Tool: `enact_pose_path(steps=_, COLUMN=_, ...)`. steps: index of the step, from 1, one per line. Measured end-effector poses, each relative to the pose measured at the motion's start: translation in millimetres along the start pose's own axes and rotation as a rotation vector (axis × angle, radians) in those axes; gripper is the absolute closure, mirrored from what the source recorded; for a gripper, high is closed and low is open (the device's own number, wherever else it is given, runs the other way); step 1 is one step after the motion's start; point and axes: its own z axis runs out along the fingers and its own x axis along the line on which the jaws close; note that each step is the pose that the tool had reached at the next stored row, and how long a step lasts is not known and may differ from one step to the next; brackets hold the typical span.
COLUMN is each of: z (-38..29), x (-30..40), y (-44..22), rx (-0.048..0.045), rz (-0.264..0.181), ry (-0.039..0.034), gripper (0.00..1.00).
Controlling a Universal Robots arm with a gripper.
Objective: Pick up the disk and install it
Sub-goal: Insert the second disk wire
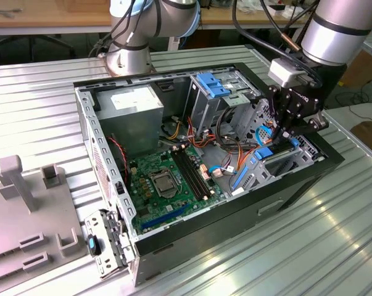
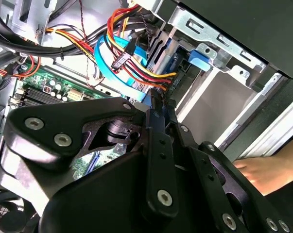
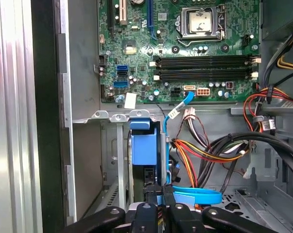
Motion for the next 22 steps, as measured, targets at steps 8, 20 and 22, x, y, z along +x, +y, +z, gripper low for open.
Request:
enact_pose_path(steps=8, z=0.1, x=2.6, y=-0.1, rx=-0.0007, rz=0.001, ry=-0.0286, gripper=0.84)
enact_pose_path(steps=20, z=-2.7, x=4.5, y=-0.3, rx=0.002, rz=-0.035, ry=-0.042, gripper=0.84)
enact_pose_path(steps=22, z=-3.6, x=4.9, y=-0.3, rx=0.002, rz=-0.035, ry=-0.0431, gripper=0.84)
